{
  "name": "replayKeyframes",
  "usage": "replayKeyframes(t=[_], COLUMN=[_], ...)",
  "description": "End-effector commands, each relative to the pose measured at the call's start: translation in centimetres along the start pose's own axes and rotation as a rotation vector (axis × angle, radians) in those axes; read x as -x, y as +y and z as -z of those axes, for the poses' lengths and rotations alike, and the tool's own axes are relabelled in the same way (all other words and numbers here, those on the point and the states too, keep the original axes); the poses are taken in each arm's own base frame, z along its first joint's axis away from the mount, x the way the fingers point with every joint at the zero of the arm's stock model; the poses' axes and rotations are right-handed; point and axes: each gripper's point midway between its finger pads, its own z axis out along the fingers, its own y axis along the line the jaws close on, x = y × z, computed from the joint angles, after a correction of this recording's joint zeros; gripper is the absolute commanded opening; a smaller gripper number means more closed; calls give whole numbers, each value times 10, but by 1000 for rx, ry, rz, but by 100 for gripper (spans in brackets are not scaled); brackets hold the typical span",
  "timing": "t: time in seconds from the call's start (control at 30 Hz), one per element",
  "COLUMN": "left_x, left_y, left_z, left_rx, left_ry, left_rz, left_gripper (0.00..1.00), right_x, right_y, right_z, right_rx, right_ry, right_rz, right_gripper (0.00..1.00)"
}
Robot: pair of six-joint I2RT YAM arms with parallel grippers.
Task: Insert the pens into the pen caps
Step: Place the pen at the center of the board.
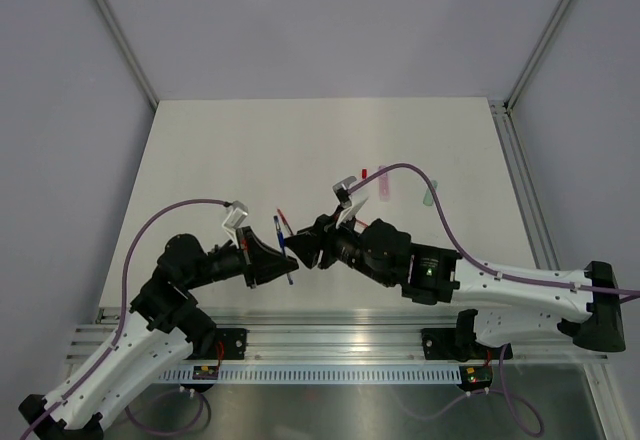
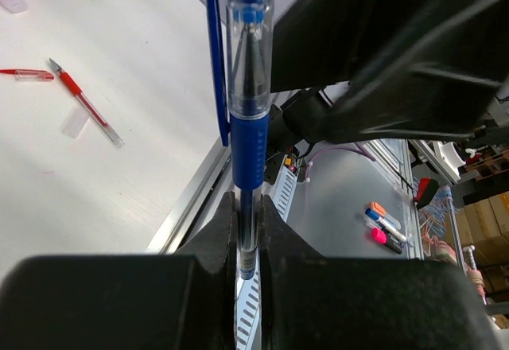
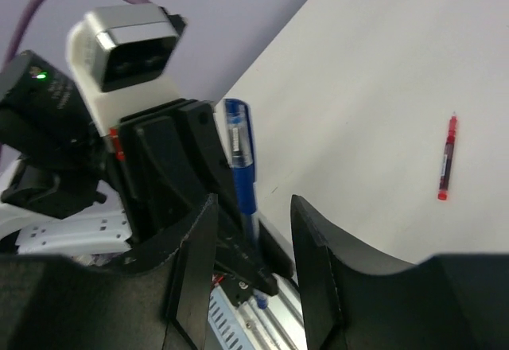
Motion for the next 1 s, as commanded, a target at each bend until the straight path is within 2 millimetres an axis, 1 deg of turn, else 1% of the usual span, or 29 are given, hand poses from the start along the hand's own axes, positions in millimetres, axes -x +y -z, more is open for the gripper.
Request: replayKeyframes(t=[0.0,0.03,0.2,0.33,0.43,0.53,0.57,0.63,0.73,0.8,0.87,0.9,0.97], left_x=[11,10,7,7,6,6,5,6,7,7,7,7,7], left_y=[-9,-9,-7,-6,-4,-4,-3,-4,-4,-6,-6,-6,-6], left_z=[-2,-2,-3,-3,-3,-3,-3,-4,-5,-4,-3,-3,-3], left_rx=[-51,-51,-52,-49,-43,-41,-40,-50,-49,-54,-55,-50,-49], left_ry=[-47,-45,-39,-37,-42,-40,-38,-46,-44,-46,-47,-48,-45], left_rz=[-34,-33,-29,-23,-20,-18,-12,-17,-17,-16,-20,-21,-27], left_gripper=[0,0,0,0,0,0,0,0,0,0,0,0,0], right_x=[13,14,5,0,3,6,1,-2,-6,-8,-6,-5,-1], right_y=[3,4,2,4,5,12,14,21,22,12,5,3,-5], right_z=[-12,-14,-24,-27,-23,-20,-20,-21,-25,-30,-33,-33,-35], right_rx=[31,38,42,57,68,100,120,155,159,118,90,87,61], right_ry=[-18,-18,17,36,21,23,45,64,67,70,59,54,45], right_rz=[-4,-9,-13,-16,-27,-26,-23,-24,-30,-26,-37,-43,-49], right_gripper=[47,45,38,36,36,36,36,36,36,33,28,22,13])
